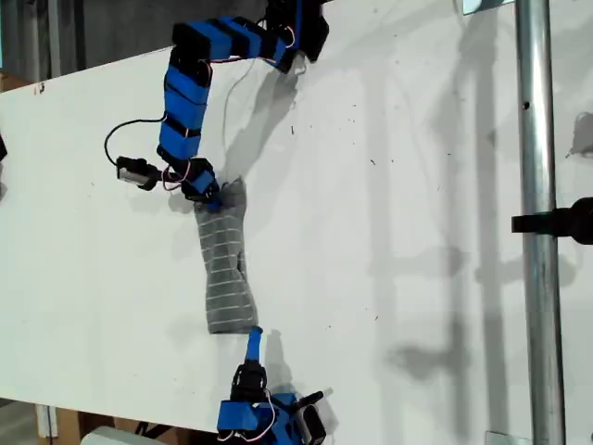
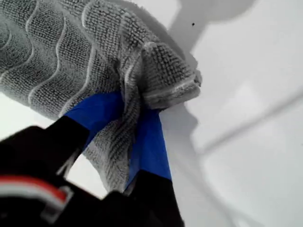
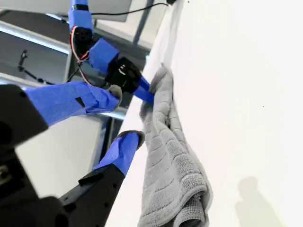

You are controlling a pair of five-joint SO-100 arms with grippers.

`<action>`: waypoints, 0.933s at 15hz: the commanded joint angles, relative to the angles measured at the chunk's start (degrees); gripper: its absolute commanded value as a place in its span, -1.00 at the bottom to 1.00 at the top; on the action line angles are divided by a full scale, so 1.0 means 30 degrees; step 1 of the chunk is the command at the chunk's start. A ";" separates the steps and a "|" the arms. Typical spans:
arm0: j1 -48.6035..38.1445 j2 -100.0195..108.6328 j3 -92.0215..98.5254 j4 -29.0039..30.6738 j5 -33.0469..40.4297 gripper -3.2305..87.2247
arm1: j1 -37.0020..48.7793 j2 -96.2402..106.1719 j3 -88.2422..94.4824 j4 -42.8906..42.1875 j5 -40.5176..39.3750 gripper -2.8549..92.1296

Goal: Grasp corners of a towel and fold twice.

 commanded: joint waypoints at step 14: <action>0.0000 0.0088 -0.0381 -0.0439 0.0410 -0.65 | -0.2842 1.5234 0.4102 0.6064 0.0498 -0.94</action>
